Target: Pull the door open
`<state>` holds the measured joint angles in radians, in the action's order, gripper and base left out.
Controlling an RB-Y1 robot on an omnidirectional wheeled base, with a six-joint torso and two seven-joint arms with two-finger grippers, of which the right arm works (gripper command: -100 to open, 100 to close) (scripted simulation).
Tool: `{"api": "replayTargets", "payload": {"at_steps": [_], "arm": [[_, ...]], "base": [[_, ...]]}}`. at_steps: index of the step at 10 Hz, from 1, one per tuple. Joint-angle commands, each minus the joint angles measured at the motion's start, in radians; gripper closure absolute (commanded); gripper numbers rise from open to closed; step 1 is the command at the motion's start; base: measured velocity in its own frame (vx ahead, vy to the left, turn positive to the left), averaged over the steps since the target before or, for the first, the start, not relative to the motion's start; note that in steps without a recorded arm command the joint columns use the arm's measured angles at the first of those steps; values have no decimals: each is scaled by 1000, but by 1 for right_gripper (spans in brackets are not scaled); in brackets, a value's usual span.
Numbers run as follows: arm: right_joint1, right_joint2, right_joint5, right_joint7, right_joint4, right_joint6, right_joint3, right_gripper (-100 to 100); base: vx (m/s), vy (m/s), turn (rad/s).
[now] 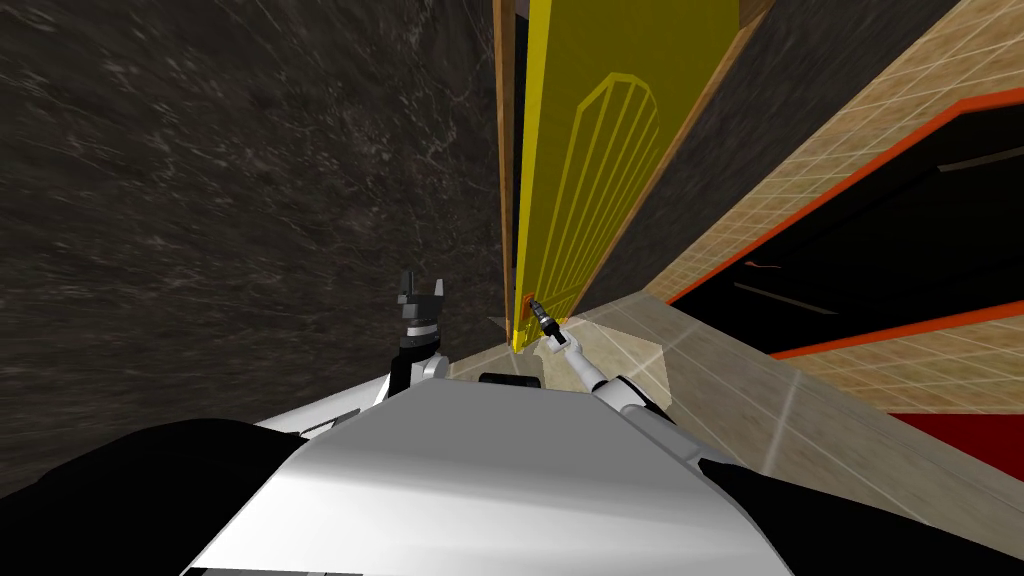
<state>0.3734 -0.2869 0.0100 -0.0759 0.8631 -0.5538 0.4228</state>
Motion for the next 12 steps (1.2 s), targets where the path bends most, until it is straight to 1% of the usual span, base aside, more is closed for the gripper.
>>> {"api": "replayTargets", "payload": {"at_steps": [1,2,3,4,5,6,7,8,9,10,11,12], "arm": [[-7,6,-18,-41,28,6,18,100],[-5,5,-38,-67,29,9,26,100],[-5,5,-38,-83,29,9,26,100],[-4,4,-59,-118,31,11,35,100],[-4,4,-59,-124,31,11,35,100],[-2,3,-80,-165,32,14,43,100],[-1,3,-100,-189,34,16,52,100],[-1,3,-100,-207,34,16,52,100],[1,2,-121,-243,35,19,60,100],[1,2,-121,-249,35,19,60,100],[2,1,-142,-290,37,21,68,100],[4,0,-163,-318,38,24,77,100]], "base": [[-13,-16,29],[-34,-33,68],[-22,-30,28],[-21,-29,40],[-20,-26,21],[-20,-34,23],[-31,-50,64],[-29,-33,27],[-30,-25,36],[-25,-22,23],[-22,-21,47],[-26,-33,53]]}}
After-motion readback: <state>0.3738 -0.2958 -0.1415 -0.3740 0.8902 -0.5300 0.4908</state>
